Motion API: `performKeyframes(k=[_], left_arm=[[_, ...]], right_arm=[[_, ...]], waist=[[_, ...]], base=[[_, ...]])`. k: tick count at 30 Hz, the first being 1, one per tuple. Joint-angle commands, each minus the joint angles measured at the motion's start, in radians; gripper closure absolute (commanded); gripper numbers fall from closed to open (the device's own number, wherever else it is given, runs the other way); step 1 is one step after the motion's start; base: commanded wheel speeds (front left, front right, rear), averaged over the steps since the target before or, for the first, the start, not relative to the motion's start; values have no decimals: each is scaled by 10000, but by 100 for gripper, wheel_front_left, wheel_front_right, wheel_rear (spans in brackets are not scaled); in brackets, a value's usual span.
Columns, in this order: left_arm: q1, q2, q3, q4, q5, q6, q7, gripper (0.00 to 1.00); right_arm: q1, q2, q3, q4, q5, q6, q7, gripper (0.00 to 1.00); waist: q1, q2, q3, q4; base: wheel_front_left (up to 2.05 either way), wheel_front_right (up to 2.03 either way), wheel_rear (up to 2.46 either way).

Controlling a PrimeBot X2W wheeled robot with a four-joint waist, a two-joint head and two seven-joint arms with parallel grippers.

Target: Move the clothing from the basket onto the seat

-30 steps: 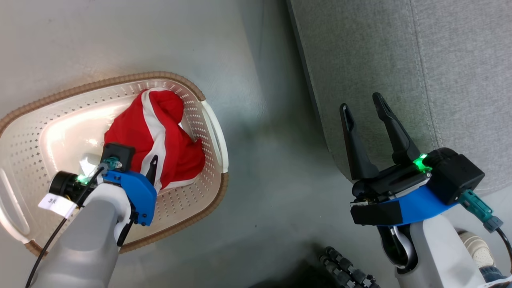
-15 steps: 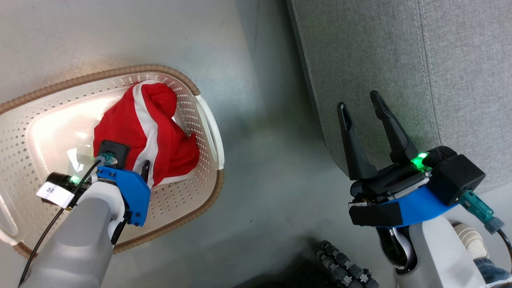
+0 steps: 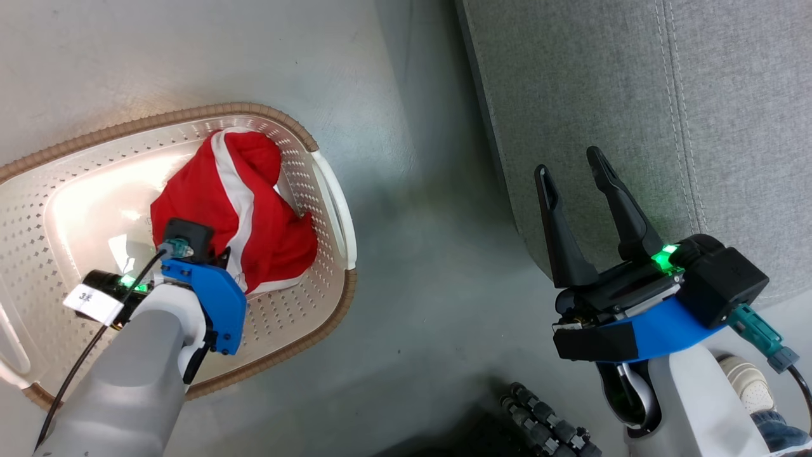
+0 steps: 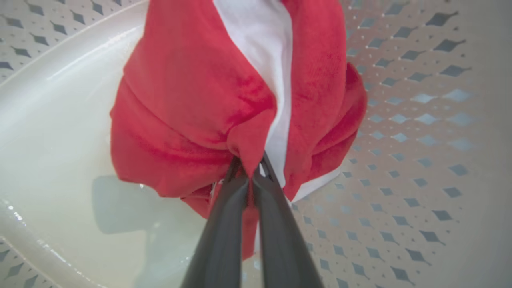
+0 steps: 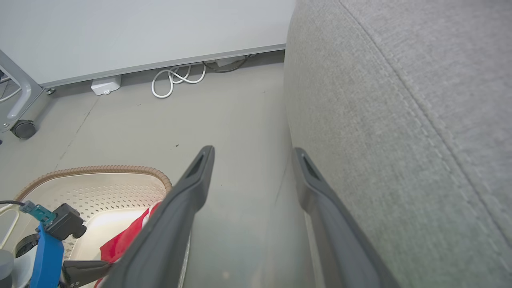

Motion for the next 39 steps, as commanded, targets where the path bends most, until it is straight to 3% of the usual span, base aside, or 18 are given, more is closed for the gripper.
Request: performKeyframes(k=[1, 14, 23, 39], left_arm=[[-113, 68, -33, -23, -68, -7, -40, 100], [16, 128, -569, -81, -785, -7, -297, 100], [302, -183, -759, -29, -1241, -7, -631, 100], [1336, -742, -1868, -678, -1825, -7, -1682, 100]], right_arm=[[-14, 6, 17, -13, 75, 5, -38, 0], [-264, 4, 153, 173, -27, 5, -38, 0], [-345, 4, 58, 378, -184, 5, -38, 0], [221, 1, -148, 1350, -758, 5, -37, 0]], waist=[[-1, 0, -18, -7], [-1, 0, -558, 115], [-1, 0, -1447, 521], [-1, 0, -4417, 1690]], base=[[0, 0, 0], [0, 0, 0], [0, 0, 0], [0, 0, 0]])
